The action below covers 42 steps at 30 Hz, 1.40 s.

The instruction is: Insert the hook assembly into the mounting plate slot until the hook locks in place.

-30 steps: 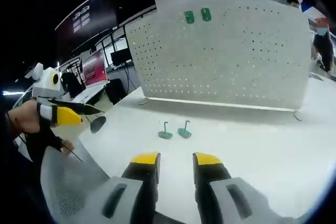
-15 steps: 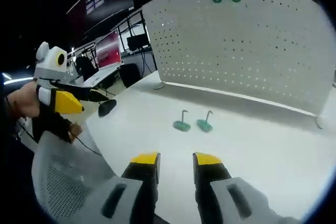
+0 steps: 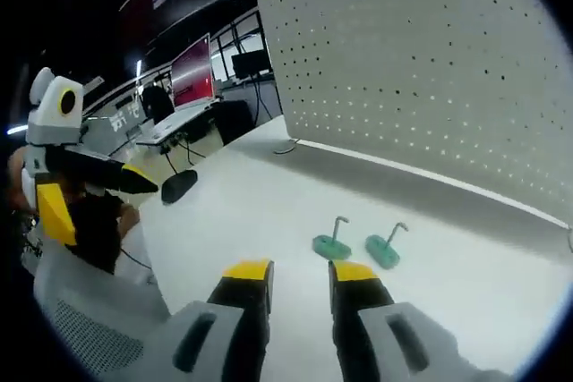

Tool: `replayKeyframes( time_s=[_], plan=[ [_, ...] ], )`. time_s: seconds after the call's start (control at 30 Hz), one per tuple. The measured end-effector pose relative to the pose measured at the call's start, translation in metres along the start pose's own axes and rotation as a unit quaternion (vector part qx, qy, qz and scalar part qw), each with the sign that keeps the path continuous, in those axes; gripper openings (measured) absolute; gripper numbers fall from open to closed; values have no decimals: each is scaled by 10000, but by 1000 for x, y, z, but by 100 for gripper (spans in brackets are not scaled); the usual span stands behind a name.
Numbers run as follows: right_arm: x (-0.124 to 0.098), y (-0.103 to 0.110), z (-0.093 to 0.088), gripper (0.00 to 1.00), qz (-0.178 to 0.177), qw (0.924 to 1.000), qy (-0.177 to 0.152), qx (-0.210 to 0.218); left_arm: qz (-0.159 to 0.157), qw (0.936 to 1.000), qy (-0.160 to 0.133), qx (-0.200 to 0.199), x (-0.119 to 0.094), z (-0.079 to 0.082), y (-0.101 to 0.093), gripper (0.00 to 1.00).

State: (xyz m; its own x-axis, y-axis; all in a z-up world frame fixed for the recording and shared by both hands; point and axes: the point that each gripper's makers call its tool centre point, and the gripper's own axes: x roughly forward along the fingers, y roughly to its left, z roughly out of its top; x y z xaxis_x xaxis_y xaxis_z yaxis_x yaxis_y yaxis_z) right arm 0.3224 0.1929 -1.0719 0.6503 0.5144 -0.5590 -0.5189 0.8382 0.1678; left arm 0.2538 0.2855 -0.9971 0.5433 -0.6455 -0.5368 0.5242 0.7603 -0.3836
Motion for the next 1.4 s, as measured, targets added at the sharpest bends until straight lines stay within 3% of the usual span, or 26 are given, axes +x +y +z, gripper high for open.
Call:
replayKeyframes(
  time_s=[0.17,0.6,0.9,1.07,1.13,1.4],
  plan=[
    [18,-5,6,22,-14,9989,-19,473,42,10000,20,-45,0,-2,5,75],
    [50,-25,8,21,-185,9973,178,689,134,9993,227,-252,-2,-22,14,74],
    [63,-32,16,21,-215,9951,91,962,186,9992,251,-265,-1,-16,22,73],
    [71,-30,24,19,-184,9958,65,896,195,9991,239,-284,0,-14,24,73],
    [74,-32,22,16,-202,9974,151,671,190,9991,255,-289,0,-15,24,73],
    [81,-31,21,9,-169,9977,255,612,271,9987,272,-344,-6,-19,31,72]
  ],
)
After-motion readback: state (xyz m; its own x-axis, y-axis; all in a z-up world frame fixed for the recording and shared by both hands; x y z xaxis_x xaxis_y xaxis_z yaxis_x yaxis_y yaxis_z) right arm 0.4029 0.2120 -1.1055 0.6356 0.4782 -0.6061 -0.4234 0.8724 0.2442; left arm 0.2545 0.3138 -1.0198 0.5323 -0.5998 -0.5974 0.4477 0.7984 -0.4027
